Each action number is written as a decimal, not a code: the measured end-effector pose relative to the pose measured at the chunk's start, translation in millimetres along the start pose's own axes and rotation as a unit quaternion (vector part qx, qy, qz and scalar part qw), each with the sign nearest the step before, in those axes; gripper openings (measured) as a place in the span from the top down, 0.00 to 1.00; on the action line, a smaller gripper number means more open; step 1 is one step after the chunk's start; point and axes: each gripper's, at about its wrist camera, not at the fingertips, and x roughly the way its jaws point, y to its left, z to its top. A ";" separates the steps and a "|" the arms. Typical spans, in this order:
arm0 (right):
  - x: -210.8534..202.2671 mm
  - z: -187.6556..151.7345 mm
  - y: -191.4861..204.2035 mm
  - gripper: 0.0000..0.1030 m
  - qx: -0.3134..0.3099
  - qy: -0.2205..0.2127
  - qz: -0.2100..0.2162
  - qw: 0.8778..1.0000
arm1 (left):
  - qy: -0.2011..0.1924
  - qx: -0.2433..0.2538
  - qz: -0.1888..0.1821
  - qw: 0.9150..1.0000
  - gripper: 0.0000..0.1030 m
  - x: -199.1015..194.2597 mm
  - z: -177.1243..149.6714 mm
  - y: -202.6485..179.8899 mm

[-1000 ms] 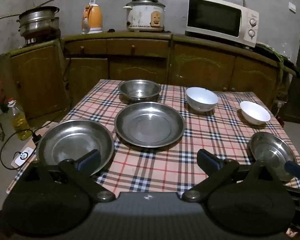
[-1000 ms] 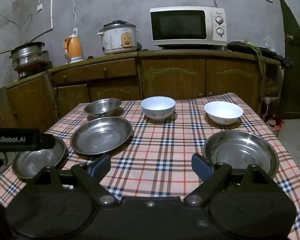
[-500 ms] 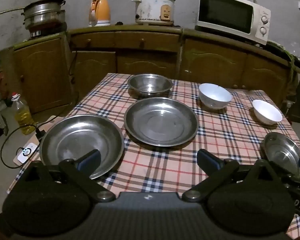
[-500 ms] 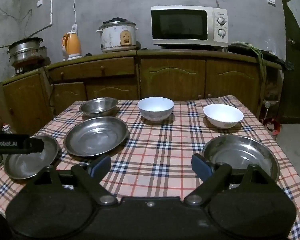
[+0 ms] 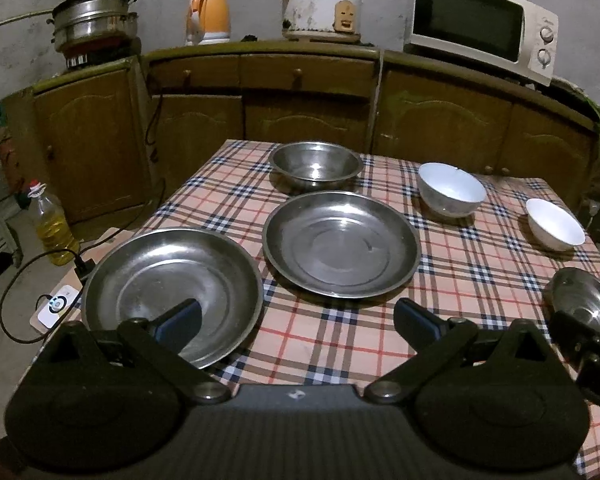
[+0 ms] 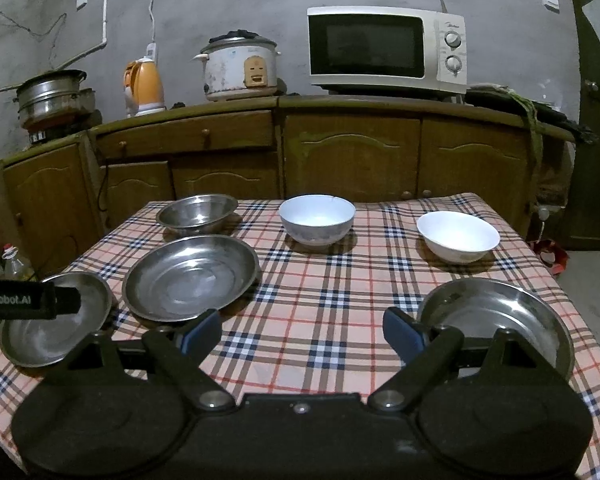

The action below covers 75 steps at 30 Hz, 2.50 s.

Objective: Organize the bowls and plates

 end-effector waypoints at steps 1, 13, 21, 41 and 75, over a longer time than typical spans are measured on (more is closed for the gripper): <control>2.1 0.7 0.9 0.00 0.000 -0.001 0.001 1.000 | 0.001 0.000 0.002 1.000 0.00 1.8 0.8 1.2; 32.9 10.0 9.1 0.00 -0.004 0.005 0.011 1.000 | 0.012 -0.010 0.016 1.000 0.00 23.2 12.1 9.6; 54.1 19.8 12.8 0.00 -0.003 0.005 0.015 1.000 | 0.011 -0.010 0.026 1.000 0.00 37.1 23.5 14.7; 118.5 35.7 28.7 0.00 -0.012 0.021 0.029 0.999 | 0.020 -0.010 0.033 0.999 0.00 79.2 44.6 22.2; 105.2 25.0 19.4 0.00 0.044 0.015 -0.041 0.998 | 0.018 0.026 -0.021 0.999 0.00 81.8 36.3 -11.0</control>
